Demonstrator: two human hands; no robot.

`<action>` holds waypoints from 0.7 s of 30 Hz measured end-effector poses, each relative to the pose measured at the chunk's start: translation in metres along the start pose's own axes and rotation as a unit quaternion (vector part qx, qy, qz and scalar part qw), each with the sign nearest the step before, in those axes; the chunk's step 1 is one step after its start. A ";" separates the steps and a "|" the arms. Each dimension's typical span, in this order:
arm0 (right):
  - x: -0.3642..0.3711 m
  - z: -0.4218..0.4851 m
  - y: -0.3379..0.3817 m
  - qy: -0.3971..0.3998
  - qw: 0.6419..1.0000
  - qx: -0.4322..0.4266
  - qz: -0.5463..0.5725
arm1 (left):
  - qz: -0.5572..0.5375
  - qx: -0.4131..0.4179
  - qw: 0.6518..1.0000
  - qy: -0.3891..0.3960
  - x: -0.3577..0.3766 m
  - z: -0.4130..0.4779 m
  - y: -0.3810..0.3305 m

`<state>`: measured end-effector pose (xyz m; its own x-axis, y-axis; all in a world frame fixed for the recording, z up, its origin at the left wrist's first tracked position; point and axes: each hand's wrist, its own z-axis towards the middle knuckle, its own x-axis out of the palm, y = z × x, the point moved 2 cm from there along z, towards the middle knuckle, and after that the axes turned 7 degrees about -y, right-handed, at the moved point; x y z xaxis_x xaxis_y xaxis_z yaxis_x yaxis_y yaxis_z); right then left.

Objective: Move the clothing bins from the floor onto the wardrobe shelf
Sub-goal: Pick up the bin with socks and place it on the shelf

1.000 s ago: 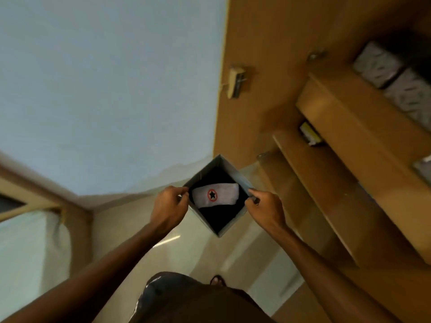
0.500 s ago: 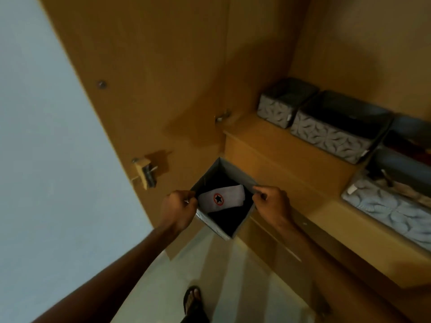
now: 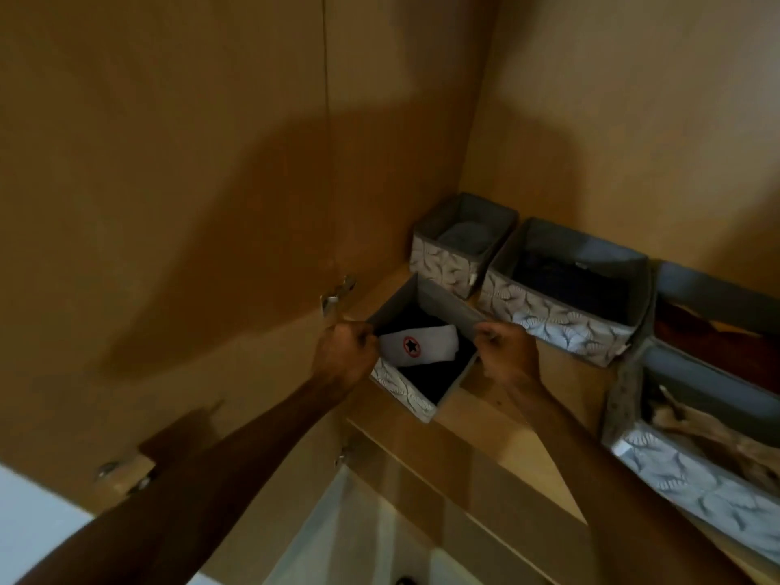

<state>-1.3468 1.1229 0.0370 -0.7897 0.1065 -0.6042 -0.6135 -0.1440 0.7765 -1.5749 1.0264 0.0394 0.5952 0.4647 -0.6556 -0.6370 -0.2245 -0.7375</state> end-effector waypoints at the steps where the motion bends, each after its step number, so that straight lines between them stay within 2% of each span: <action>1: 0.003 0.014 0.003 -0.005 1.000 -0.004 -0.004 | 0.006 0.004 1.000 -0.005 0.005 0.013 -0.004; 6: 0.019 0.073 0.014 -0.001 1.000 -0.010 -0.004 | 0.021 0.012 1.000 -0.017 0.026 0.068 -0.021; 15: 0.053 0.111 0.018 0.119 0.992 -0.025 -0.026 | -0.040 0.006 0.999 -0.001 0.053 0.108 -0.002; 18: 0.063 0.114 0.021 0.138 0.990 -0.029 -0.025 | -0.028 0.022 0.999 0.012 0.057 0.106 0.003; 21: 0.073 0.113 0.029 0.140 0.989 -0.047 -0.010 | 0.038 0.043 0.998 0.038 0.060 0.096 0.002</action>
<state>-1.4225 1.2380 0.0355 -0.7379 -0.1638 -0.6548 -0.6148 -0.2371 0.7522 -1.5876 1.1365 0.0139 0.5768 0.3823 -0.7219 -0.7196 -0.1805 -0.6705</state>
